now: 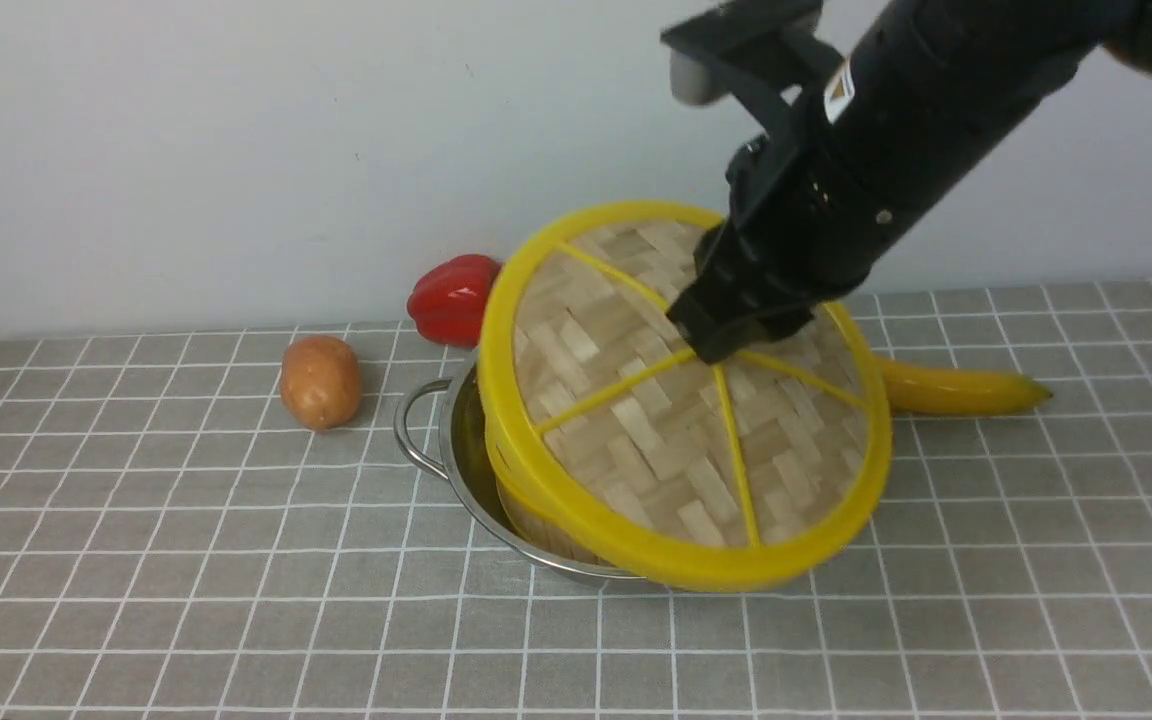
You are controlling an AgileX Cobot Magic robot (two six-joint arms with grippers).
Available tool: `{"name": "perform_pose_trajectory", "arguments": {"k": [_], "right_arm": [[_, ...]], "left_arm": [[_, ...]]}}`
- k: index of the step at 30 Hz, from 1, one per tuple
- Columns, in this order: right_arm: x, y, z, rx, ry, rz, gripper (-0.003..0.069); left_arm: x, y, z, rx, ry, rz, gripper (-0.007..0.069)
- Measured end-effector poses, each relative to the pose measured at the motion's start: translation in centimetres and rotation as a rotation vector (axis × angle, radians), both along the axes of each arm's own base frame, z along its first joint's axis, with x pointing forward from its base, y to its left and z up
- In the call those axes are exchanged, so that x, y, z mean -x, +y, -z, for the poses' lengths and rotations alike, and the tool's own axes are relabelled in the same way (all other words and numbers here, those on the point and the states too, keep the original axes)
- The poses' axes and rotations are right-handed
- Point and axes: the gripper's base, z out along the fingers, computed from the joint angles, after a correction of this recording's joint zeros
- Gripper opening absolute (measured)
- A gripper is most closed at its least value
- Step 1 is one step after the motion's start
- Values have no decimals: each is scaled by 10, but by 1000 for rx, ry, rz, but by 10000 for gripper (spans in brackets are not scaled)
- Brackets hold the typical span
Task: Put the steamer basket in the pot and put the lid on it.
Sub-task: Use the right arm to place the steamer lid on the steamer
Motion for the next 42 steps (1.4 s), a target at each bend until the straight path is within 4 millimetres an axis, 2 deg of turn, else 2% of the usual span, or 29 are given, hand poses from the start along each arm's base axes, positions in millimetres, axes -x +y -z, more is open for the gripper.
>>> {"name": "perform_pose_trajectory", "arguments": {"k": [4, 7, 13, 18, 22, 29, 31, 33, 35, 42], "right_arm": [[17, -20, -17, 46, -69, 36, 147], [25, -25, -30, 20, -100, 40, 147], [23, -21, -25, 12, -79, 26, 147], [11, -13, -17, 36, -80, -27, 147], [-16, 7, -12, 36, -104, -84, 147], [-44, 24, -6, 66, -173, -183, 147], [-54, 30, 5, 106, -188, -236, 147], [-57, 31, 10, 129, -193, -257, 147], [-66, 32, 25, 203, -197, -301, 147], [-71, 34, 37, 278, -223, -431, 147]], "left_arm": [[0, 0, 0, 0, 0, 0, 243], [0, 0, 0, 0, 0, 0, 243], [0, 0, 0, 0, 0, 0, 243], [0, 0, 0, 0, 0, 0, 243], [0, 0, 0, 0, 0, 0, 243], [0, 0, 0, 0, 0, 0, 243], [0, 0, 0, 0, 0, 0, 243], [0, 0, 0, 0, 0, 0, 243], [0, 0, 0, 0, 0, 0, 243], [0, 0, 0, 0, 0, 0, 243]]}}
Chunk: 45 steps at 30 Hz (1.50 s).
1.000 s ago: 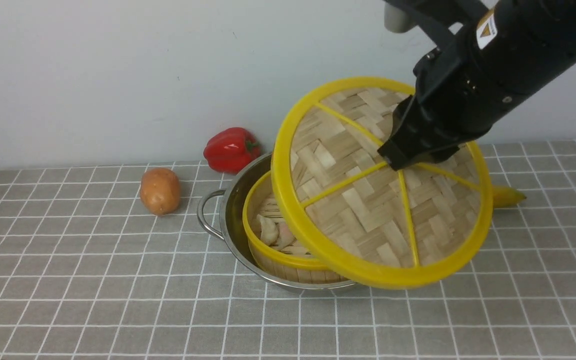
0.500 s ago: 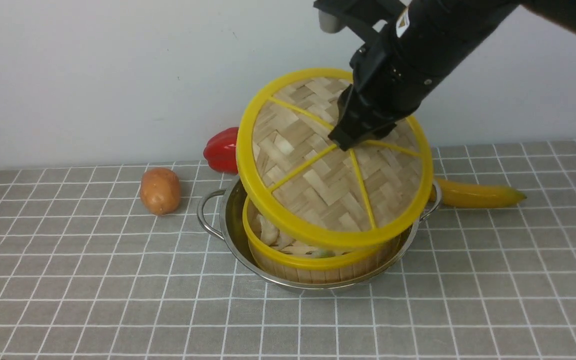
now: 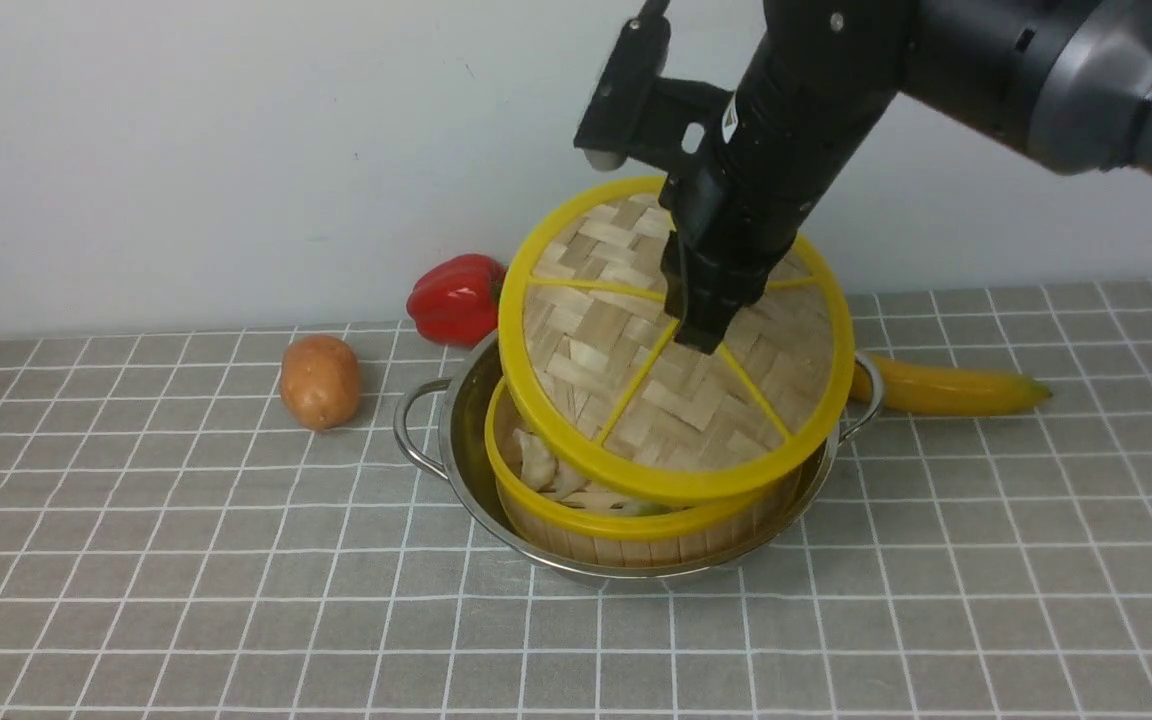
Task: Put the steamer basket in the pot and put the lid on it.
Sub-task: Use the right arm to place the steamer lid on the steamer
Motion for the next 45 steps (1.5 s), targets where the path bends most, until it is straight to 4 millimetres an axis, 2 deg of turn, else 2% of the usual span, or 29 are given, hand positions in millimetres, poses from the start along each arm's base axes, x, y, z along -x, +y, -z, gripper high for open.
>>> {"name": "perform_pose_trajectory", "arguments": {"k": [6, 13, 27, 45], "right_arm": [[2, 10, 6, 24, -7, -103, 147], [-2, 13, 17, 67, -8, -173, 147], [-10, 18, 34, 102, -24, -241, 147], [-16, 20, 32, 138, -135, -364, 147]], "left_arm": [[0, 0, 0, 0, 0, 0, 243], [0, 0, 0, 0, 0, 0, 243], [0, 0, 0, -1, 0, 0, 243], [0, 0, 0, -1, 0, 0, 243]]}}
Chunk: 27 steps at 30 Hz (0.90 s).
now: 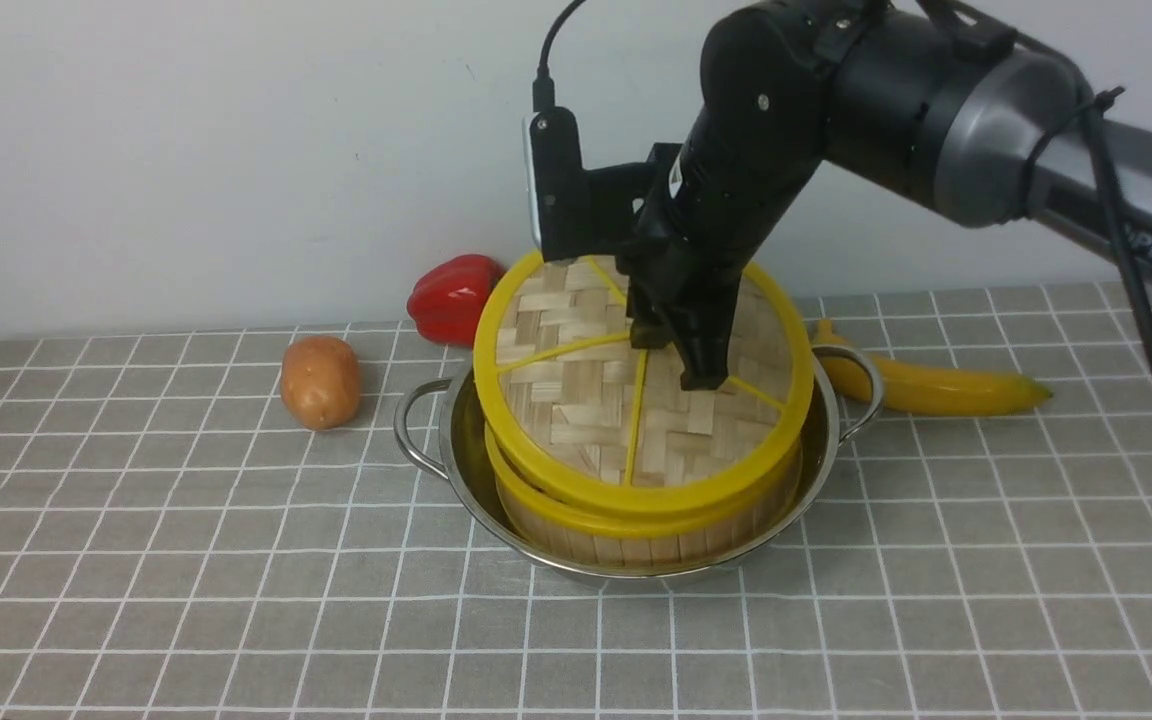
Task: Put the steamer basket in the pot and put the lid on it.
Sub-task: Use the right arm to place the steamer lid on the steamer
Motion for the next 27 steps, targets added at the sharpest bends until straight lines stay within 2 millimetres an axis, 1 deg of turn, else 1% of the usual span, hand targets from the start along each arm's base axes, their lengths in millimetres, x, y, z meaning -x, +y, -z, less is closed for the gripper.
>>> {"name": "perform_pose_trajectory", "arguments": {"k": [4, 10, 13, 15, 17, 18, 19, 20, 21, 22, 23, 27], "right_arm": [[-1, 4, -2, -21, -34, -9, 147], [3, 9, -2, -22, -30, -35, 147], [3, 3, -1, 42, -28, 8, 147], [4, -1, -8, 55, -38, 28, 146], [7, -4, -19, 59, -38, 38, 146], [8, -4, -20, 59, -38, 38, 146], [11, -7, -37, 41, -47, 46, 146], [13, -7, -44, 25, -54, 49, 146], [16, -7, -63, -32, -84, 54, 146], [16, -7, -66, -39, -88, 54, 146], [19, -6, -84, -100, -115, 63, 146], [22, -8, -105, -177, -145, 110, 146]], "left_arm": [[0, 0, 0, 1, 0, 0, 243], [0, 0, 0, 1, 0, 0, 243], [0, 0, 0, 1, 0, 0, 243], [0, 0, 0, 1, 0, 0, 243], [0, 0, 0, 1, 0, 0, 243], [0, 0, 0, 1, 0, 0, 243], [0, 0, 0, 1, 0, 0, 243], [0, 0, 0, 1, 0, 0, 243], [0, 0, 0, 1, 0, 0, 243], [0, 0, 0, 1, 0, 0, 243], [0, 0, 0, 1, 0, 0, 243], [0, 0, 0, 1, 0, 0, 243]]}}
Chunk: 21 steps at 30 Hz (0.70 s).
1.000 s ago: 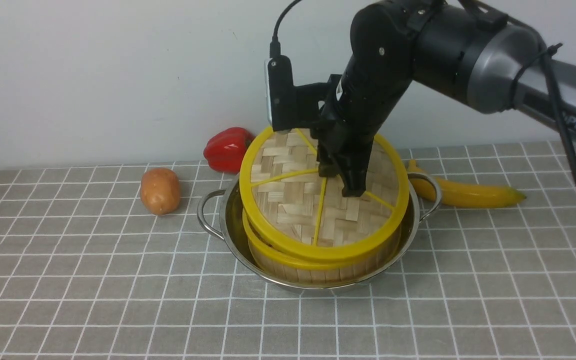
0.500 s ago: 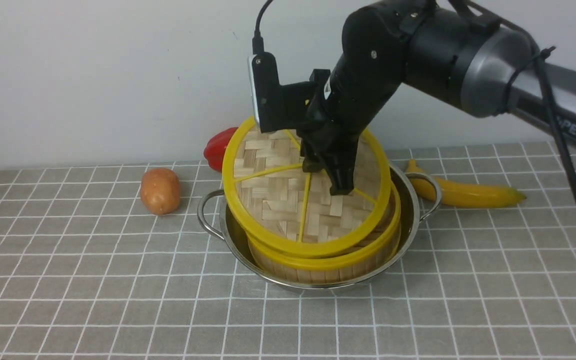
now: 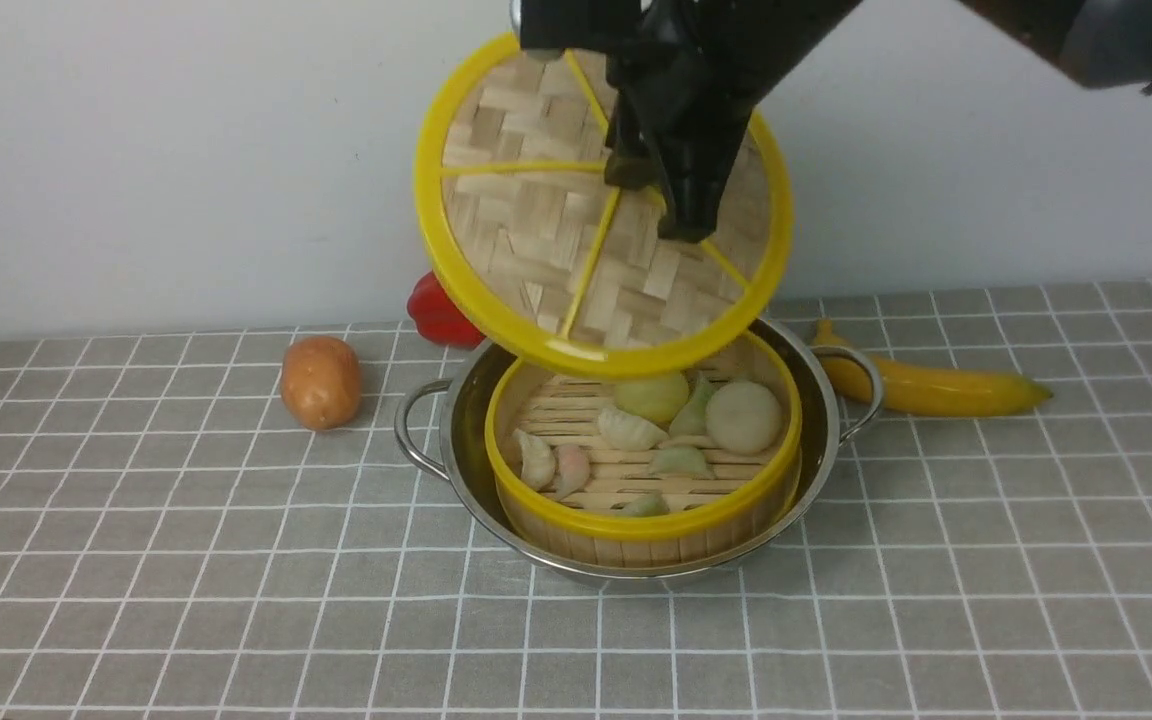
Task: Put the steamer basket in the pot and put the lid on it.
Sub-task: Use the right arm to place the steamer lid on the steamer
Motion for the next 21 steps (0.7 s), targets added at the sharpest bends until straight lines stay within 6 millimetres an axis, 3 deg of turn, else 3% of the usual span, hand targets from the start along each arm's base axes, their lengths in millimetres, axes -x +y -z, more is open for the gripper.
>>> {"name": "perform_pose_trajectory", "arguments": {"k": [5, 15, 21], "right_arm": [[-1, -1, 0, -53, 41, 93, 146], [0, 1, 1, -332, 238, 446, 146], [-2, 10, 14, -387, 334, 482, 146]], "left_arm": [[0, 0, 0, -1, 0, 0, 243], [0, 0, 0, -1, 0, 0, 243], [0, 0, 0, -1, 0, 0, 243]]}}
